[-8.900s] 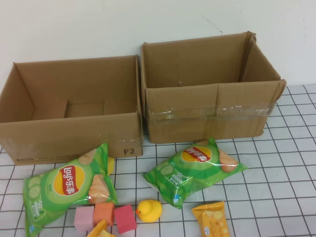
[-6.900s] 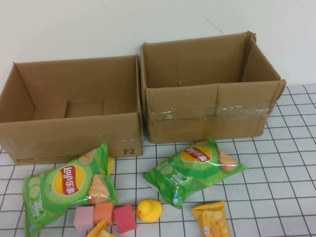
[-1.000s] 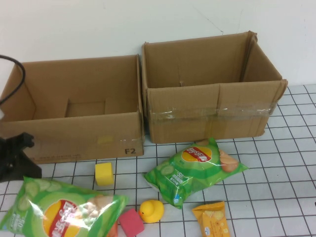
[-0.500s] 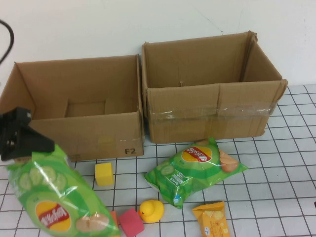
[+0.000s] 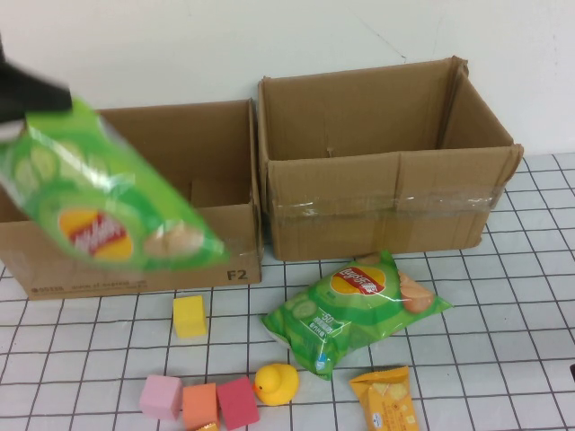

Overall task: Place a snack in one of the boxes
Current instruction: Place the potato chip in the potato chip box, then pick up the biscuit

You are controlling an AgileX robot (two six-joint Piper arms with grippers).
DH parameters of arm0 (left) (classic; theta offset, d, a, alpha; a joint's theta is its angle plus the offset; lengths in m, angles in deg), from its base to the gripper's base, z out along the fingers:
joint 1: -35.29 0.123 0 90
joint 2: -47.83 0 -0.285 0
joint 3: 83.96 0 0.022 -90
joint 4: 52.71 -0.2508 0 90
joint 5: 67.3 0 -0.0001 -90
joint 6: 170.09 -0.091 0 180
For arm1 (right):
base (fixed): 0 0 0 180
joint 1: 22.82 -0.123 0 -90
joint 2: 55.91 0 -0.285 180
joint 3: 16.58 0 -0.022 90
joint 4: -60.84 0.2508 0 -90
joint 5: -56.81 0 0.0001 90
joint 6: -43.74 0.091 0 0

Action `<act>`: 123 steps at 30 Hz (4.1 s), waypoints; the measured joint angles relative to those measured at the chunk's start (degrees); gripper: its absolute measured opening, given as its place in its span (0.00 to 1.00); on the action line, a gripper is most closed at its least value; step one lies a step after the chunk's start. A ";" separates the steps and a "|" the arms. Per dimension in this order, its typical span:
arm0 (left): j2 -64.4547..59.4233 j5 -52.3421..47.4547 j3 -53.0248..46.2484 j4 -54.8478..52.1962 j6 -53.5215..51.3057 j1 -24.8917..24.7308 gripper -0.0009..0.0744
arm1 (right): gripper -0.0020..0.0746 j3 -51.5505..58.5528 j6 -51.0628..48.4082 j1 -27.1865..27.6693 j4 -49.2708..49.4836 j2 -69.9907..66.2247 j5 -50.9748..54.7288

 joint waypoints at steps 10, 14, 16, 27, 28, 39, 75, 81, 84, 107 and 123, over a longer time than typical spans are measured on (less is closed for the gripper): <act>0.21 15.47 11.26 3.26 1.44 0.00 0.01 | 0.02 0.00 -0.08 0.00 0.46 0.00 0.00; -0.35 24.12 11.41 3.39 1.14 0.00 0.01 | 0.02 0.00 -0.08 0.00 0.57 0.00 0.00; -1.33 26.59 11.41 3.39 0.69 0.00 0.01 | 0.02 0.00 -0.08 0.00 0.57 0.00 0.00; -13.69 28.51 11.41 4.86 -5.10 0.00 0.05 | 0.02 0.00 -0.46 0.00 0.64 0.00 0.00; -14.48 28.62 11.41 4.86 -5.88 0.00 0.10 | 0.02 0.00 -0.46 0.00 0.64 0.00 0.00; -16.38 24.08 11.45 6.07 -11.69 -0.21 0.58 | 0.02 0.00 -1.55 0.00 0.78 0.00 -0.10; 19.13 13.23 -30.06 -48.26 4.99 -39.06 0.01 | 0.02 0.00 -6.44 0.00 4.29 0.00 1.58; 18.25 18.19 -34.14 -49.35 6.86 -47.64 0.17 | 0.02 0.00 -6.64 0.00 4.33 0.00 1.96; 15.93 18.85 -34.14 -51.65 8.92 -51.08 0.47 | 0.02 0.00 -6.64 0.00 4.42 0.00 1.95; -6.22 21.61 -34.19 -64.75 22.54 -59.32 0.78 | 0.02 0.00 -7.81 0.00 5.02 0.00 1.97; -6.22 22.67 -34.19 -62.02 22.93 -59.32 0.78 | 0.02 0.00 -8.38 0.00 6.02 0.00 2.29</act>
